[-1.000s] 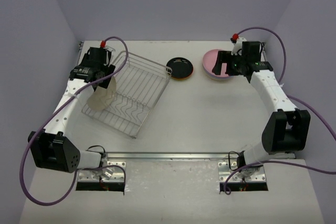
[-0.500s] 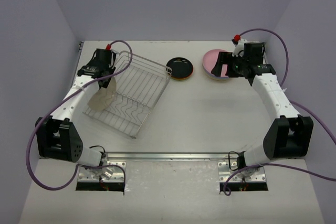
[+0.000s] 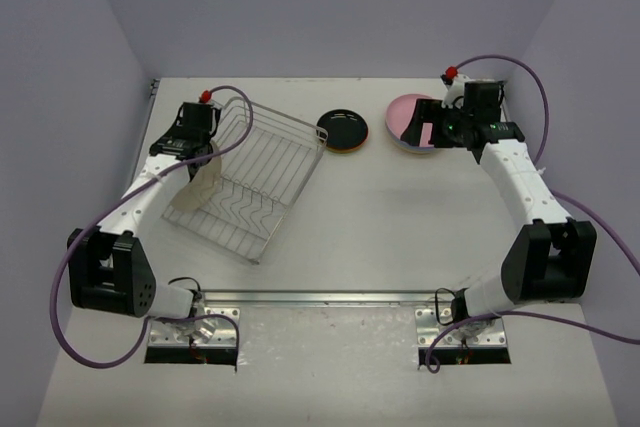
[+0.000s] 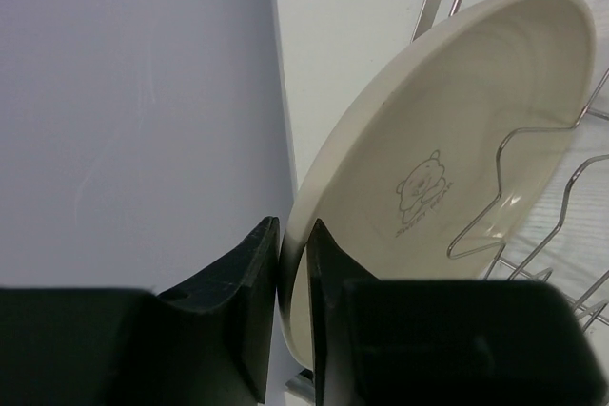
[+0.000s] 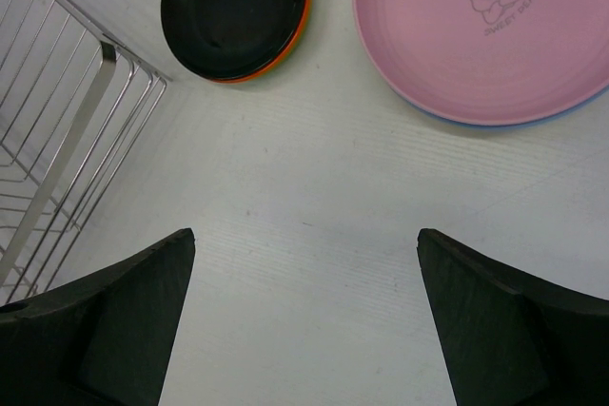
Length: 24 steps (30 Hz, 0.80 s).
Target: Unload the plates from the dish rack
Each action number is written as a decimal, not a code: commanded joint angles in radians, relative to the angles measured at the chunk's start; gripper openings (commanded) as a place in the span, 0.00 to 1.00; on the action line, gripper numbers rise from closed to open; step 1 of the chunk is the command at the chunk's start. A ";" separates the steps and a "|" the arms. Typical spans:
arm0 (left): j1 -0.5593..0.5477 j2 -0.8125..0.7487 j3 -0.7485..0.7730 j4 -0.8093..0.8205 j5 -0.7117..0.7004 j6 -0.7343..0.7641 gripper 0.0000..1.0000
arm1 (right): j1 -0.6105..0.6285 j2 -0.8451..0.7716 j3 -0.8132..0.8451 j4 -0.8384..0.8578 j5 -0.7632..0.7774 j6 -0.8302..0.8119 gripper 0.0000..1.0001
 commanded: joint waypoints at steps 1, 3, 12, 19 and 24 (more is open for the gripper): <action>0.008 -0.049 -0.002 0.057 -0.034 0.028 0.10 | 0.002 0.010 0.022 0.027 -0.017 0.015 0.99; 0.008 -0.057 0.004 0.066 -0.043 0.039 0.01 | 0.001 0.011 0.027 0.025 -0.018 0.016 0.99; 0.008 -0.112 0.054 0.101 -0.079 0.109 0.00 | 0.004 0.010 0.009 0.032 -0.033 0.024 0.99; 0.008 -0.130 0.126 0.108 -0.096 0.169 0.00 | 0.010 0.008 0.013 0.031 -0.039 0.024 0.99; 0.006 -0.138 0.218 0.082 -0.078 0.184 0.00 | 0.016 0.008 0.020 0.026 -0.039 0.022 0.99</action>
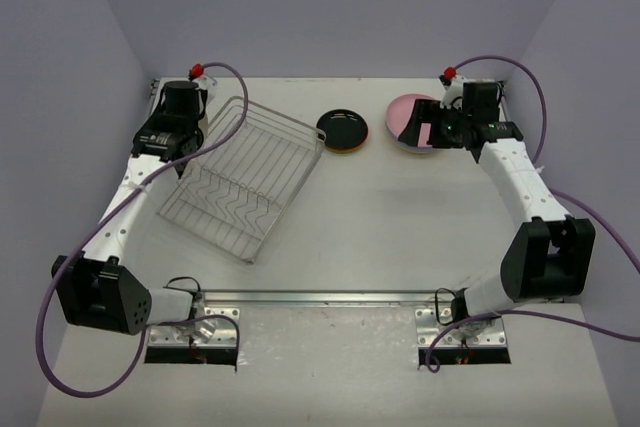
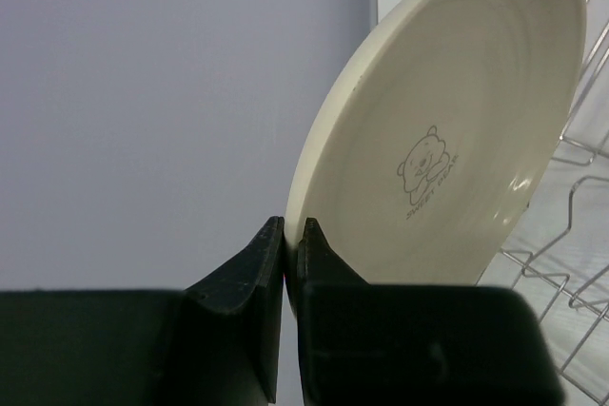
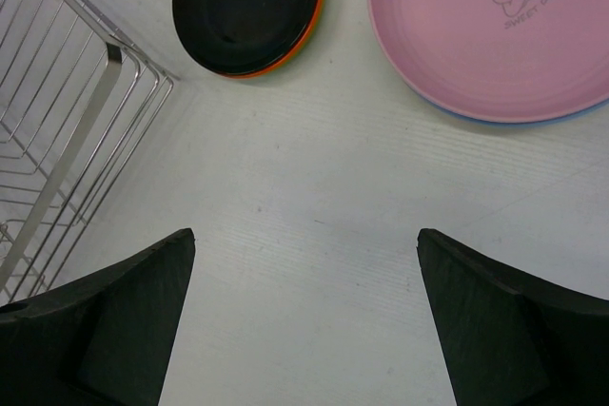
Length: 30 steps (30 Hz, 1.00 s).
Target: Unload the plates from the dish rack
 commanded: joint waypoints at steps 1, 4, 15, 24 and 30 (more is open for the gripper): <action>0.007 -0.047 0.140 0.039 -0.019 0.028 0.00 | 0.011 -0.003 0.020 0.026 -0.013 0.006 0.99; 0.005 -0.041 0.244 -0.026 0.008 0.010 0.00 | 0.013 -0.008 0.021 0.031 -0.025 0.006 0.99; 0.002 0.018 0.470 -0.432 0.555 -0.295 0.00 | 0.080 -0.102 0.017 0.155 -0.236 0.037 0.99; -0.040 -0.003 0.364 -0.457 0.920 -0.394 0.00 | 0.390 -0.069 0.173 0.095 -0.058 -0.095 0.99; -0.115 -0.026 0.291 -0.440 0.965 -0.428 0.00 | 0.507 0.052 0.292 0.047 0.051 -0.134 0.99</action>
